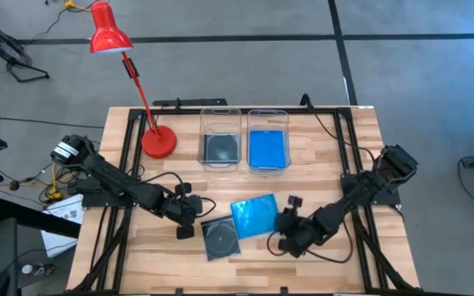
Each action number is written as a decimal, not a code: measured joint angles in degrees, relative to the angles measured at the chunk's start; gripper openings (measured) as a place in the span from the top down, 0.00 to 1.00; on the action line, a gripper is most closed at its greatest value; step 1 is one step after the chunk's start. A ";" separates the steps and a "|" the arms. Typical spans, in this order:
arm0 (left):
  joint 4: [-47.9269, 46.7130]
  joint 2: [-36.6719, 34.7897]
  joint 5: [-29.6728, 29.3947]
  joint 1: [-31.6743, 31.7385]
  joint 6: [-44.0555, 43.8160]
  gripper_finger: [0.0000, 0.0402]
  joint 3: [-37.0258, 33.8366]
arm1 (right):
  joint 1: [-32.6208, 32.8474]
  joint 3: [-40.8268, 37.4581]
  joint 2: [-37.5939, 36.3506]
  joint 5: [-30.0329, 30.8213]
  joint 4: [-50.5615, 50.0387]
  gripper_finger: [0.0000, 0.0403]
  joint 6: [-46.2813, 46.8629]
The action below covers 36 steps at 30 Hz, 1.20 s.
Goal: Pick & place jewel cases by type
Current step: Put the black cd case into the left transparent bin
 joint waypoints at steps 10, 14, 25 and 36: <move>6.77 0.00 -0.62 0.00 0.02 0.73 -4.83 | -3.58 0.17 5.28 -5.53 22.28 0.71 -15.03; 10.87 0.00 -0.53 0.00 -1.03 0.73 -7.33 | -5.24 0.14 7.09 -10.17 21.64 0.71 -13.18; 12.25 0.00 -0.50 0.00 -1.49 0.73 -8.22 | -1.40 0.50 6.56 -12.39 6.76 0.71 0.08; 12.77 0.00 -1.21 0.04 0.21 0.73 -8.20 | 10.60 -0.04 -3.68 -1.44 -10.49 0.71 17.52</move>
